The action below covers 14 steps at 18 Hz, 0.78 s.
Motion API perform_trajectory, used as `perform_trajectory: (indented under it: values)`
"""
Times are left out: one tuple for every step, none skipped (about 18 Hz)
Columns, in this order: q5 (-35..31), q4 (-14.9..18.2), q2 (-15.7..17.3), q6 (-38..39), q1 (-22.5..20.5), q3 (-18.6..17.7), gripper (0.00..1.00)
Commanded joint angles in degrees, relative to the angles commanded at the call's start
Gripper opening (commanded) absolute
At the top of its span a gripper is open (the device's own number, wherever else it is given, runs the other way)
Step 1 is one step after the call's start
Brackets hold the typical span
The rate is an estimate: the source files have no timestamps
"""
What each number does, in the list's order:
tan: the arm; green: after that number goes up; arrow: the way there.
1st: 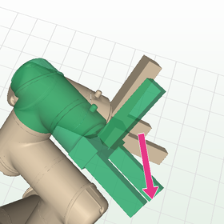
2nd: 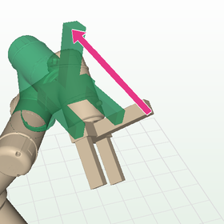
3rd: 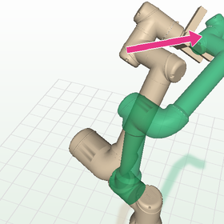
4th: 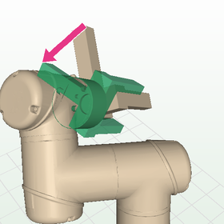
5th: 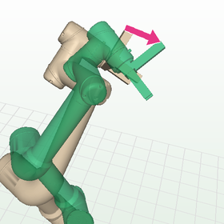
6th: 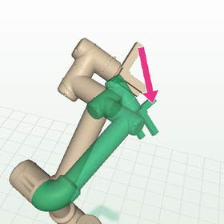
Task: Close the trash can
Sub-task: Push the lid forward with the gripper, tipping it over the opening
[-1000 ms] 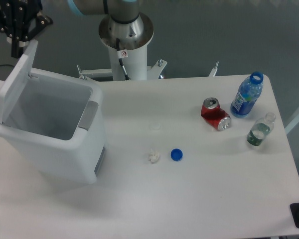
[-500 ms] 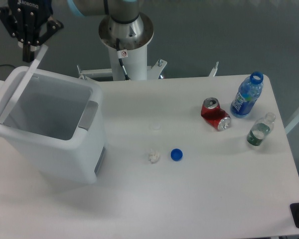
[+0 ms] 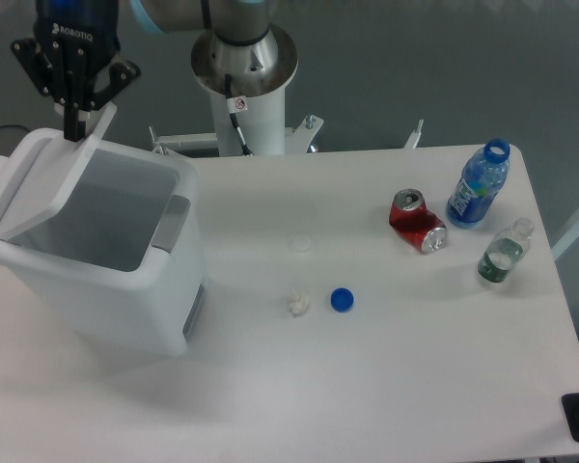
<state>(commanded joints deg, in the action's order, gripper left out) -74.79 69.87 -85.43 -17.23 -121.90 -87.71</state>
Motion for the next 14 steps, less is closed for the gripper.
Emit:
perform_trajectory:
  values:
    - [0.0,0.0,-0.1,0.0,-0.1,0.0,0.01]
    - [0.0,0.0,-0.2,0.0,-0.5,-0.1,0.01]
    - [0.0,0.0,-0.3,-0.2,-1.0,0.0,0.01]
    - [0.0,0.0,-0.3,-0.5,-1.1,0.0,0.01]
    - [0.0,0.0,-0.3,-0.7,-1.3,0.0,0.01]
    - [0.0,0.1,-0.4,-0.9,-1.8,-0.1,0.01]
    - [0.0,0.1,-0.7,-0.9,-2.2,-0.1,0.01]
    - [0.0,0.1,-0.7,-1.1,-2.4,-0.1,0.01]
    - [0.0,0.2,-0.8,-1.4,-2.6,-0.1,0.01]
    - [0.0,0.2,-0.8,-1.7,-2.8,-0.1,0.01]
    - [0.1,0.2,-0.8,-1.7,-3.3,-0.1,0.01]
    - [0.1,0.2,-1.1,-1.8,-3.4,-0.1,0.01]
    - [0.0,0.2,-1.6,-1.9,-3.6,-0.1,0.01]
    - [0.0,0.2,-1.8,-2.1,-3.7,-0.2,0.01]
